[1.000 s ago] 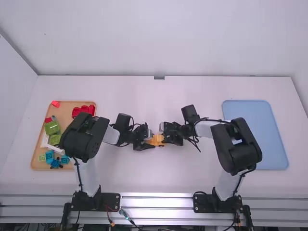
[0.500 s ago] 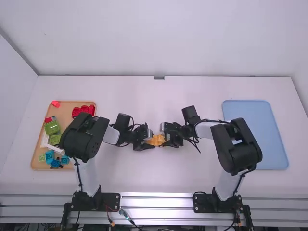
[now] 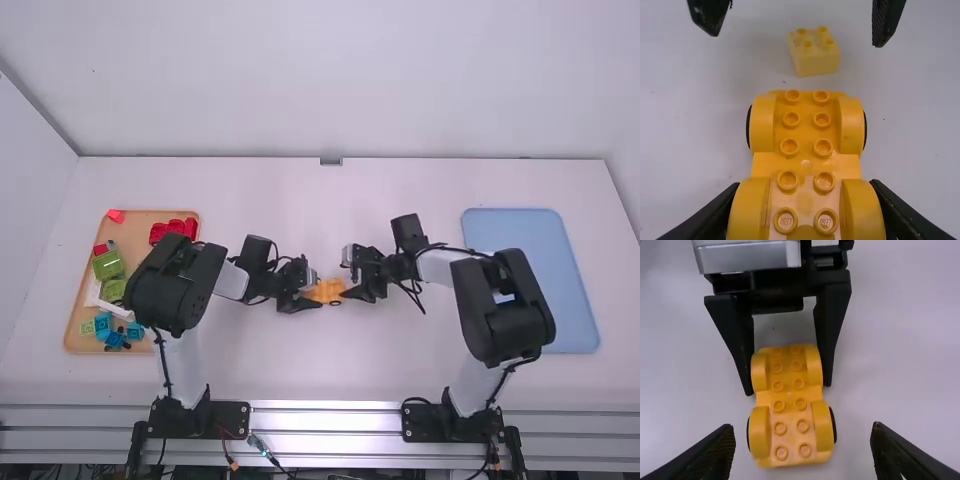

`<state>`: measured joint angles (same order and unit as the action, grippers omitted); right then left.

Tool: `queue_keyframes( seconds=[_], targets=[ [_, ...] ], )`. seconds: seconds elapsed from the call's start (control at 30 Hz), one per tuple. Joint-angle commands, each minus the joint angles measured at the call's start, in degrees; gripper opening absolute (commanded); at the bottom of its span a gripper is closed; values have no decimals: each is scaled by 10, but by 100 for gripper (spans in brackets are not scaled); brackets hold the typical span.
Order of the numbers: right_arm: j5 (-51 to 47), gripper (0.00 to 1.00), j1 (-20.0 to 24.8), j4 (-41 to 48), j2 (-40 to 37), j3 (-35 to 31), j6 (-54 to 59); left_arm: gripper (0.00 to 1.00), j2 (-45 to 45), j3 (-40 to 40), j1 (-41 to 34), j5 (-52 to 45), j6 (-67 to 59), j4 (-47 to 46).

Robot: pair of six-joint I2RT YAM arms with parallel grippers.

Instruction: Assemble lego blocks to make yellow taxi

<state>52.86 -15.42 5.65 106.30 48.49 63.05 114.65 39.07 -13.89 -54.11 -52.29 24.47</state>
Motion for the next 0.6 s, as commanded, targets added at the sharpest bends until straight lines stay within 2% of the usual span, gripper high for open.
queue_keyframes(
  seconds=[0.0,0.2,0.37,0.57],
  targets=[
    [-8,72,6,11,-11,10,0,55,5,5,0,-4,2,-4],
    [-58,72,26,59,-18,10,55,58,5,4,0,-3,2,-5],
    [-62,71,64,103,-17,8,118,58,5,4,0,-3,2,-5],
    [-48,72,96,82,-17,-26,152,59,5,8,0,-4,4,-9]
  ],
)
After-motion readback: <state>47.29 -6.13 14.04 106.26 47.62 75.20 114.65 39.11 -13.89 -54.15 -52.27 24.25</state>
